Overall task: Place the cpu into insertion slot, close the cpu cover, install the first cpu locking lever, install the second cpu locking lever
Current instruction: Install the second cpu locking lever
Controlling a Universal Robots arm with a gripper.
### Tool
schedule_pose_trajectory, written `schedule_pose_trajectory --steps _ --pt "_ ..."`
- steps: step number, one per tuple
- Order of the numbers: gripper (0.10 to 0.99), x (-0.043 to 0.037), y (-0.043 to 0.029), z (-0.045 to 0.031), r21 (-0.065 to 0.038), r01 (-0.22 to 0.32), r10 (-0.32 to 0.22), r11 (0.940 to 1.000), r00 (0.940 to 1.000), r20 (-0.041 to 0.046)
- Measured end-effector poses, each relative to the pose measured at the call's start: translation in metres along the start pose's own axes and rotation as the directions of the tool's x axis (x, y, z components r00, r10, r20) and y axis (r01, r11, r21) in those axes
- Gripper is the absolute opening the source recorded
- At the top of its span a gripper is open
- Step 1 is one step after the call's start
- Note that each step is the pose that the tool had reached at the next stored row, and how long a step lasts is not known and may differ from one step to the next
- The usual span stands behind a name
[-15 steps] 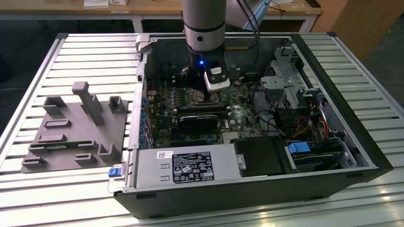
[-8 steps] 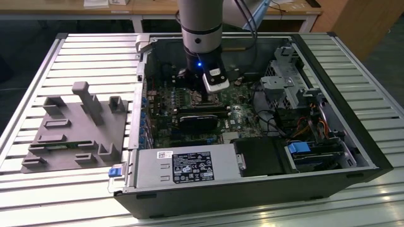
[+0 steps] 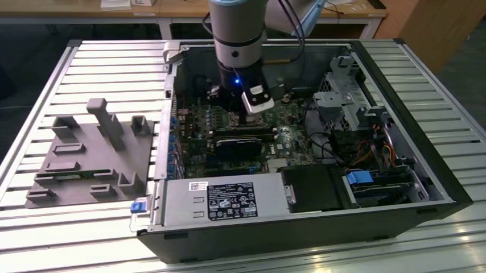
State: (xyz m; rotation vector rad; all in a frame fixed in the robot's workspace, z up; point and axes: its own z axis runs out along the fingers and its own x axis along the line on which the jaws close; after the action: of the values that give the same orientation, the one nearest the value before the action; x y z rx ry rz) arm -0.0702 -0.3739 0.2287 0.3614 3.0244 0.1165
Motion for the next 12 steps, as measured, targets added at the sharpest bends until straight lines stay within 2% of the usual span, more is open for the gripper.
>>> schedule_pose_trajectory --steps 7,12 --pt "0.102 0.0049 -0.0044 0.0043 -0.02 0.034 -0.034 0.9992 0.9994 -0.0068" --pt "0.102 0.0058 -0.0087 0.006 -0.058 0.036 -0.037 0.9977 0.9992 -0.0148"
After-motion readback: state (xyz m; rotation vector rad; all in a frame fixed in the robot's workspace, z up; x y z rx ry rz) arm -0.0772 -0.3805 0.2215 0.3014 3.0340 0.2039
